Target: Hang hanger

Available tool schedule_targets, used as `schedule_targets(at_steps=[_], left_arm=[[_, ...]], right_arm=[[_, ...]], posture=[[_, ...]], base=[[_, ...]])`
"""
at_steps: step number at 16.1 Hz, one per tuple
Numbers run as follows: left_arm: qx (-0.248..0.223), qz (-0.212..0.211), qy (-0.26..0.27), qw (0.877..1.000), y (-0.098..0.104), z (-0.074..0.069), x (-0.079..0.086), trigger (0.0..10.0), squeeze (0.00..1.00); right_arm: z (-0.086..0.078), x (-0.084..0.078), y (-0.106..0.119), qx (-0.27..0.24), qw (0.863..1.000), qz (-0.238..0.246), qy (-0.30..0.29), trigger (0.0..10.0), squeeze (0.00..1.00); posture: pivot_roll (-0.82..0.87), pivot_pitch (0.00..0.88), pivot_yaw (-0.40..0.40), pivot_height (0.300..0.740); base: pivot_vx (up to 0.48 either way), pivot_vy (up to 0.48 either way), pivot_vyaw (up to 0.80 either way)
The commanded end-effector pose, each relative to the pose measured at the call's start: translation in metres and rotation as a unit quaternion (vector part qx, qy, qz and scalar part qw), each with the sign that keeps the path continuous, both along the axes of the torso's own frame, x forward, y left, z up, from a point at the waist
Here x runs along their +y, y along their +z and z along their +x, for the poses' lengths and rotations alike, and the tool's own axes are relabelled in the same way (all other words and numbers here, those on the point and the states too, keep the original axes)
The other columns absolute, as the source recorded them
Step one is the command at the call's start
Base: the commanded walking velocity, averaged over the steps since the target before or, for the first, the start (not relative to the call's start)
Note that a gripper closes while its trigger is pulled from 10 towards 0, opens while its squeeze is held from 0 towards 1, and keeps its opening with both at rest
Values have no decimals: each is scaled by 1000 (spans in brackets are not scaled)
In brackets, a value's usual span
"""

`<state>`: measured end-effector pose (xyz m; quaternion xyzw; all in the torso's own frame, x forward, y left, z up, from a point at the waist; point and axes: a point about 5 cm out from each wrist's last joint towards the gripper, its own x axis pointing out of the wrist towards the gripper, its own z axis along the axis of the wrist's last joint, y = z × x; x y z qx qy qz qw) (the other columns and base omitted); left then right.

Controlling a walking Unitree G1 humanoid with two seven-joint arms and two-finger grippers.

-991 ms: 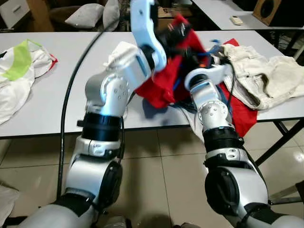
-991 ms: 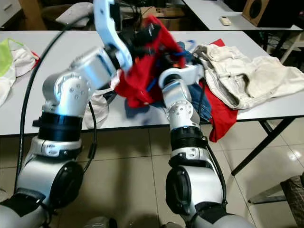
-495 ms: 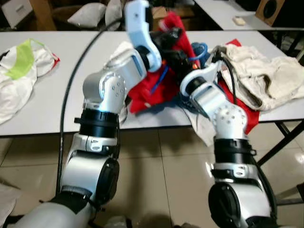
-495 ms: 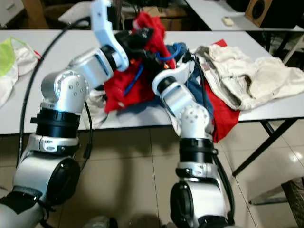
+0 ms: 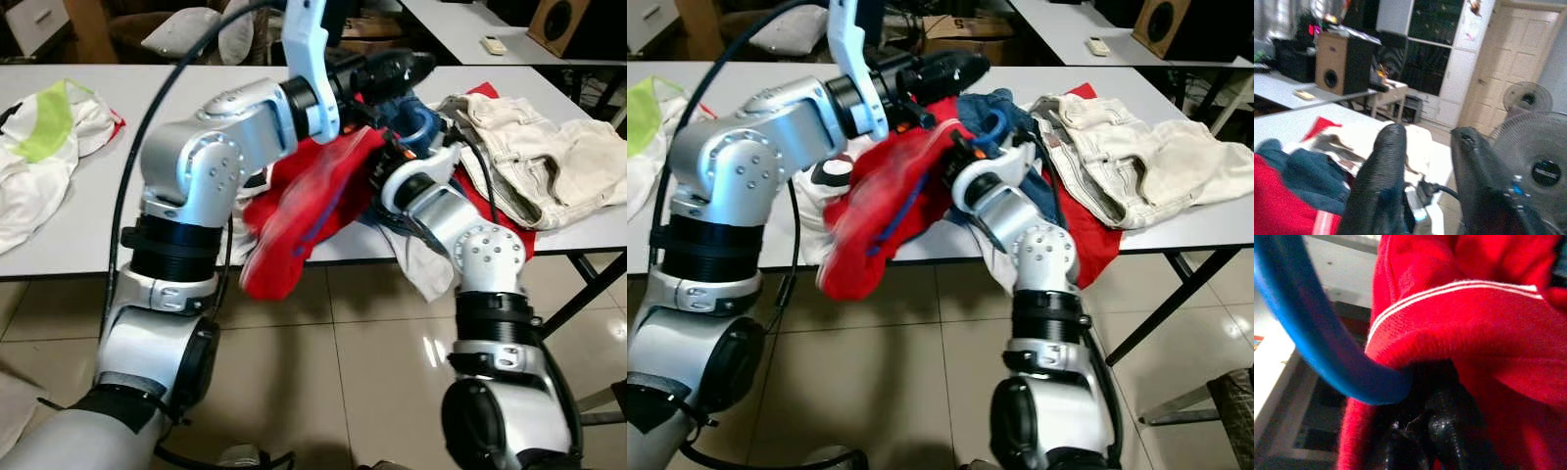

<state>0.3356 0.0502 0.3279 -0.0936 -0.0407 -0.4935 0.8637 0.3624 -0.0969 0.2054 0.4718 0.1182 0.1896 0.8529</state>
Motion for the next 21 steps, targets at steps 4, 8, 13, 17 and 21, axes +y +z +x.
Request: schedule_targets(at_steps=[4,8,13,17,21], left_arm=[[-52,-23,112,992,11,7,62,10000,0],[3,167,78,983,-92,-24,93,10000,0],[1,160,135,978,-146,-31,60,10000,1000],[-39,69,162,984,-139,-38,60,10000,1000],[-69,86,160,981,-143,-43,56,10000,1000]], right_arm=[[4,-22,6,-21,999,27,-19,10000,0],[-3,-36,21,-74,992,95,-46,10000,0],[12,-44,14,-51,986,119,-106,10000,0],[20,-48,19,-51,976,139,-158,10000,0],[27,-47,21,-52,969,161,-180,10000,0]], posture=[[22,0,-32,740],[-9,0,-9,740],[-38,0,12,740],[-51,0,11,740],[-49,0,0,740]], base=[[0,0,0],[0,0,0],[0,0,0],[0,0,0],[0,0,0]])
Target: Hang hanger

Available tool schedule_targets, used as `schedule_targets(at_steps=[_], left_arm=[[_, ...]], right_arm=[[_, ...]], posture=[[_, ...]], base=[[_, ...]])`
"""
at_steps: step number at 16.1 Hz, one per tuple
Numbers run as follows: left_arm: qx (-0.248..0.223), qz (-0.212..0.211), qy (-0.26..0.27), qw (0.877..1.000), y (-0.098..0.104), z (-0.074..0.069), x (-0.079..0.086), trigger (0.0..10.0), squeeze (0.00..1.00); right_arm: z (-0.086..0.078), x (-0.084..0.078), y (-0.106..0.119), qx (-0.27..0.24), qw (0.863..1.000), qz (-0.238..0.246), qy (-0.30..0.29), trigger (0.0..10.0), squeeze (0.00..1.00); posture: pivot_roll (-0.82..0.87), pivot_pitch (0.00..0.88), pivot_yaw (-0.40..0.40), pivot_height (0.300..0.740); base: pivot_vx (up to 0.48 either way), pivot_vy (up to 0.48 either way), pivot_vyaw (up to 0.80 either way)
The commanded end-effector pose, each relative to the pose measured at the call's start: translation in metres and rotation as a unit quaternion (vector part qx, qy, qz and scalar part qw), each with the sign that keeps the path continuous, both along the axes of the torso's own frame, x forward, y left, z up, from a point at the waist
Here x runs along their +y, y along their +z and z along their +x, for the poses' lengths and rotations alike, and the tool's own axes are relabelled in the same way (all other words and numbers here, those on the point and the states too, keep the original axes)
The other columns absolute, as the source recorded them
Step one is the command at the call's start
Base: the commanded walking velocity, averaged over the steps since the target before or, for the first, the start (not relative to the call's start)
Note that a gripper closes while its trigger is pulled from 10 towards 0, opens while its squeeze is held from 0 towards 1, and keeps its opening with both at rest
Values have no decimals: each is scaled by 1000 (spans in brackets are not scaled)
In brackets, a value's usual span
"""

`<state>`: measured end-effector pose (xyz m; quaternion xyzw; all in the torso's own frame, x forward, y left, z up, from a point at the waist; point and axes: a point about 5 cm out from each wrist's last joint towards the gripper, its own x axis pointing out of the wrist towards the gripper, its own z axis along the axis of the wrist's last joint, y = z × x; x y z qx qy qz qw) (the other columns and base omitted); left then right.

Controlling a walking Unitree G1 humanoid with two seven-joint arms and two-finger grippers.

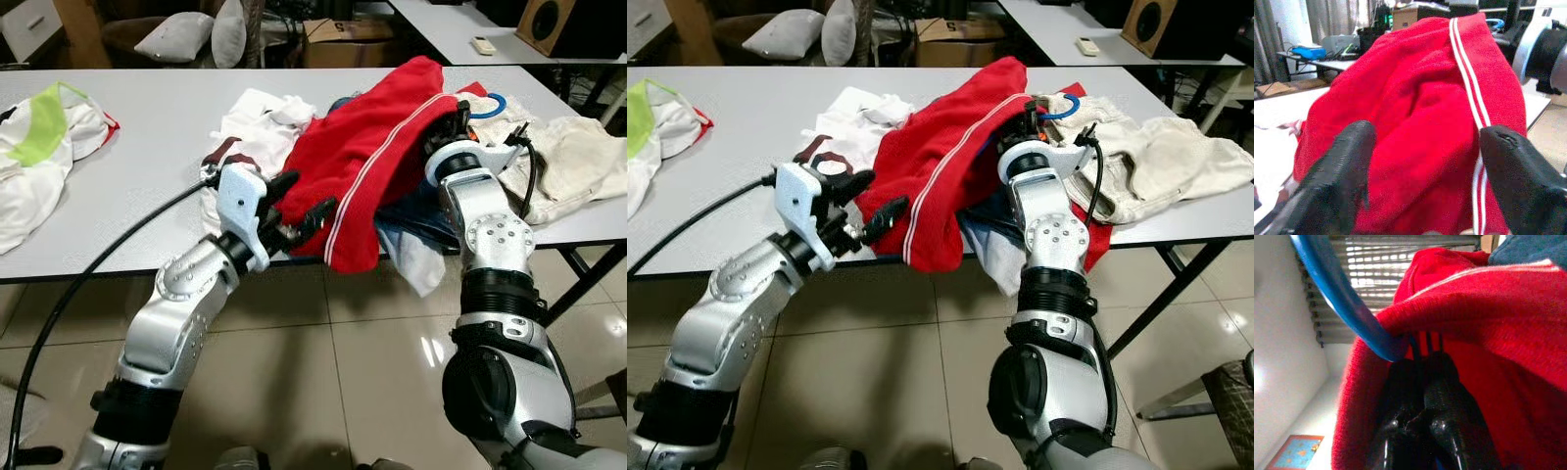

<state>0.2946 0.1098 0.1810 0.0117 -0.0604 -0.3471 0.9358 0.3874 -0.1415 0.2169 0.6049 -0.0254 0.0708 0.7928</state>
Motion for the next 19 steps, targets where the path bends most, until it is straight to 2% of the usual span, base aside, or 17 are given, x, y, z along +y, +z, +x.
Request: schedule_targets(at_steps=[1,2,3,4,5,7,8,9,10,13,16,19], left_arm=[[-28,-5,16,999,6,1,1,10000,1000],[-38,-38,46,997,14,5,10,10000,937],[-42,-51,55,996,17,7,14,10000,843],[-53,-74,85,992,30,10,38,10000,0],[-54,-80,112,989,37,10,61,10000,0],[-31,-69,163,984,30,3,98,10000,0],[-30,-64,171,983,28,1,102,10000,0],[-12,-50,185,981,22,-8,115,10000,0],[7,-45,184,982,18,-15,119,10000,0],[47,-34,143,988,8,-28,110,10000,0],[70,-41,144,986,1,-34,106,10000,0],[78,-51,127,987,1,-41,101,10000,0]], right_arm=[[3,4,11,-17,1000,-23,11,10000,0],[2,10,15,-24,998,-60,29,10000,0],[2,12,16,-28,997,-70,33,10000,0],[-3,16,27,-42,994,-81,64,10000,0],[-8,18,37,-53,990,-94,91,10000,0],[-20,16,60,-84,987,-64,123,10000,0],[-22,15,63,-88,986,-60,128,10000,0],[-32,16,77,-111,979,-66,156,10000,0],[-38,16,87,-130,973,-67,178,10000,0],[-46,15,110,-160,965,-41,205,10000,0],[-56,22,132,-200,950,-15,241,10000,0],[-59,25,148,-230,940,7,254,10000,0]], posture=[[-52,0,-1,740],[-52,0,1,740],[-52,0,1,740],[-43,0,6,740],[-44,0,7,740],[-37,0,0,740],[-35,0,-1,740],[-19,0,-13,740],[-11,0,-19,740],[18,0,-48,740],[35,0,-68,740],[46,0,-85,740]], base=[[0,0,0],[0,0,0],[0,0,0],[0,0,0],[0,0,0],[0,0,219],[0,0,438],[0,0,800],[0,0,800],[0,0,800],[0,0,800],[0,0,794]])
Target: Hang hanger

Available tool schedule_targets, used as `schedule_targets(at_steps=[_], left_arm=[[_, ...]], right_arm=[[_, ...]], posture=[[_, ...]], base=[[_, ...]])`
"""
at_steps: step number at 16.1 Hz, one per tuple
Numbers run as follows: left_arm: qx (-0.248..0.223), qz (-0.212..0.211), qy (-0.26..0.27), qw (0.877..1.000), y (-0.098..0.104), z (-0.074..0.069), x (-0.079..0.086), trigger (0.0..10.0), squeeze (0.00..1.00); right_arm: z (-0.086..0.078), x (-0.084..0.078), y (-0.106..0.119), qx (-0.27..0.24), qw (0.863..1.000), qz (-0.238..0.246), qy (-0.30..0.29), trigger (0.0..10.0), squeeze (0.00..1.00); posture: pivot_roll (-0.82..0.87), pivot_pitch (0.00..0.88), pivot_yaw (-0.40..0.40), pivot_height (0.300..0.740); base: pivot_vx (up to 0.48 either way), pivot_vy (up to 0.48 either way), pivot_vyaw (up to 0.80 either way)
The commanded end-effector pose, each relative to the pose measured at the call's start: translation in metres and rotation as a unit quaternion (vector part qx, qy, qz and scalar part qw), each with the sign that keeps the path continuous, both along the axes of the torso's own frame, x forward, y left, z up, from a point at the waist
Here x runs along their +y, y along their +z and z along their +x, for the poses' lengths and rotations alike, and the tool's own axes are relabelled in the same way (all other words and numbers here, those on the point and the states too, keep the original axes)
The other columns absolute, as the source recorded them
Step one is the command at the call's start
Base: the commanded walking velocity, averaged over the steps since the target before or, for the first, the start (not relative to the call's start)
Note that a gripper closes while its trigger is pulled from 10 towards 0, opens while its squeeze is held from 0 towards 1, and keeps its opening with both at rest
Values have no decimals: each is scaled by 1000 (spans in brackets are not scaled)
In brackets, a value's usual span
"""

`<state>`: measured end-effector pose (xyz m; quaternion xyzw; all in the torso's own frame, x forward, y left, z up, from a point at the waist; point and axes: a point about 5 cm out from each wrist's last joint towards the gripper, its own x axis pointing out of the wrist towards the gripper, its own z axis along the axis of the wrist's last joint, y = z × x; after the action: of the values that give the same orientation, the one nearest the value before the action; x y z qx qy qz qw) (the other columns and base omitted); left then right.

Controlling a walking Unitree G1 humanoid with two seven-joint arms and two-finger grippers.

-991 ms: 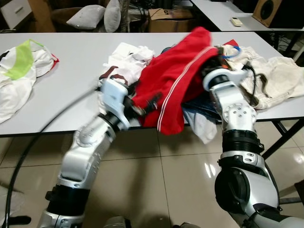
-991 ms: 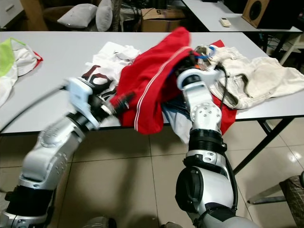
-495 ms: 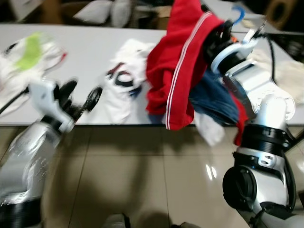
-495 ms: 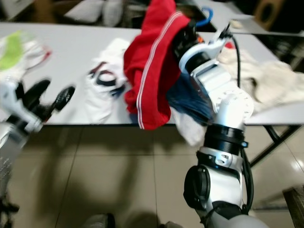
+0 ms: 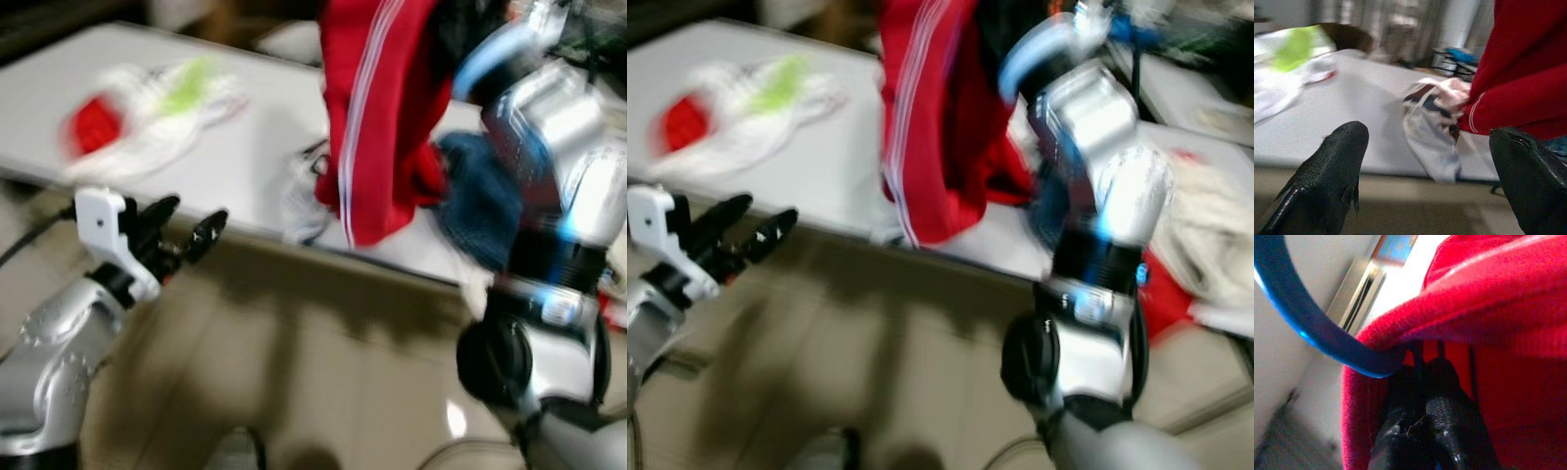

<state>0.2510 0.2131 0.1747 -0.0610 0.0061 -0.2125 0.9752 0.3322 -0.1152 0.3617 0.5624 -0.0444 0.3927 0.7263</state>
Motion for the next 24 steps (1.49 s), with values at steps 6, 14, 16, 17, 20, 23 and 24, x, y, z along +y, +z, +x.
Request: schedule_targets(at_steps=[6,14,16,17,20,23,24], left_arm=[[-18,-13,-8,1000,10,3,-7,10000,0],[-25,-16,7,1000,9,2,-10,10000,0],[-24,-10,5,1000,9,-1,-9,10000,0],[-23,-8,3,1000,9,-2,-10,10000,0],[-23,-6,-8,1000,9,-4,-12,10000,0],[-10,26,-9,1000,2,-4,-14,10000,0],[-7,30,-8,999,1,-3,-15,10000,0]], right_arm=[[-15,-10,56,-95,994,45,10,10000,0],[-9,-9,24,-79,997,-7,9,10000,0],[-5,-6,1,-64,997,-32,4,10000,0],[-3,-4,-13,-53,998,-46,1,10000,0],[2,0,-56,-23,995,-96,-11,10000,0],[8,-5,-112,33,983,-174,-49,10000,0],[8,-6,-120,42,980,-188,-56,10000,0]], posture=[[42,0,-91,740],[54,0,-117,740],[59,0,-124,740],[62,0,-128,740],[65,0,-132,740],[68,0,-136,740],[68,0,-136,740]], base=[[0,0,790],[0,0,784],[0,0,781],[0,0,781],[0,0,781],[0,0,781],[0,0,781]])
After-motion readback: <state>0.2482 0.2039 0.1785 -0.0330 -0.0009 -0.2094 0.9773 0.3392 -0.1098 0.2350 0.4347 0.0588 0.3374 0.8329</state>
